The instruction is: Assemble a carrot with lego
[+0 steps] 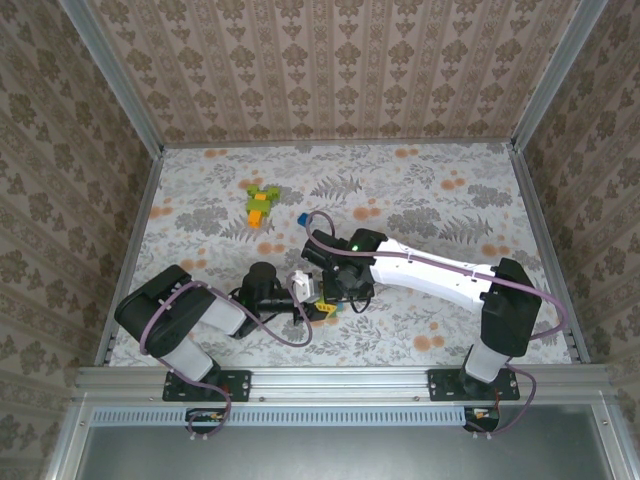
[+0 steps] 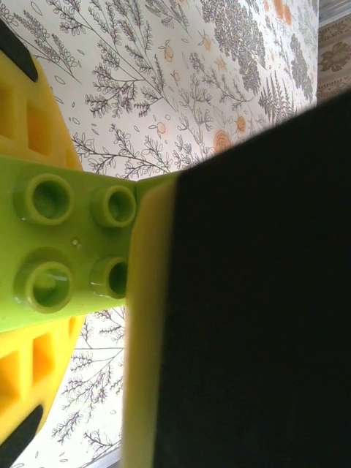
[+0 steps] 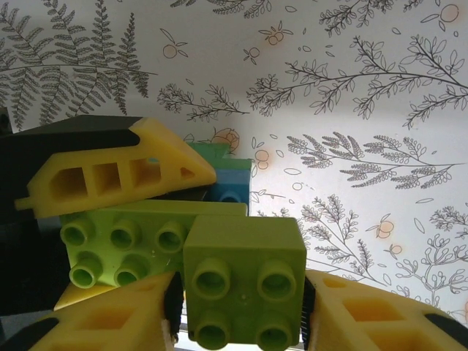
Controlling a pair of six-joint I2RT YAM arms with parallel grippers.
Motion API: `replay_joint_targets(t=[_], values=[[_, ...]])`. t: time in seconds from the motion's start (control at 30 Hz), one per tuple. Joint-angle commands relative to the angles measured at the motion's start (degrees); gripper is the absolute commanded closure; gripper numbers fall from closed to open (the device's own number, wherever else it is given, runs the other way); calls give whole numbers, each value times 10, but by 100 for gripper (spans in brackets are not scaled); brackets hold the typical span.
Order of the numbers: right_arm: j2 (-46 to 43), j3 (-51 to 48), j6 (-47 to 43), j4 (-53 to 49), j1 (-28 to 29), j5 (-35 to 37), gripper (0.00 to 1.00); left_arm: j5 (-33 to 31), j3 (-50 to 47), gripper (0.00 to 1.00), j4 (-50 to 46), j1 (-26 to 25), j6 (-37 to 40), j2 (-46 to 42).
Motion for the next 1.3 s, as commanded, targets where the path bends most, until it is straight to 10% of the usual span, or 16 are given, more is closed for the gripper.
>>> replay_joint_targets(t=[0.0,1.27], values=[[-10,11,-4,-10,-4,-14,50,-30,-2,70,-65,-3,13,19],[-83,-52,-4,14,-47,-1,45,-36,3,70,-73,-4,15,22]])
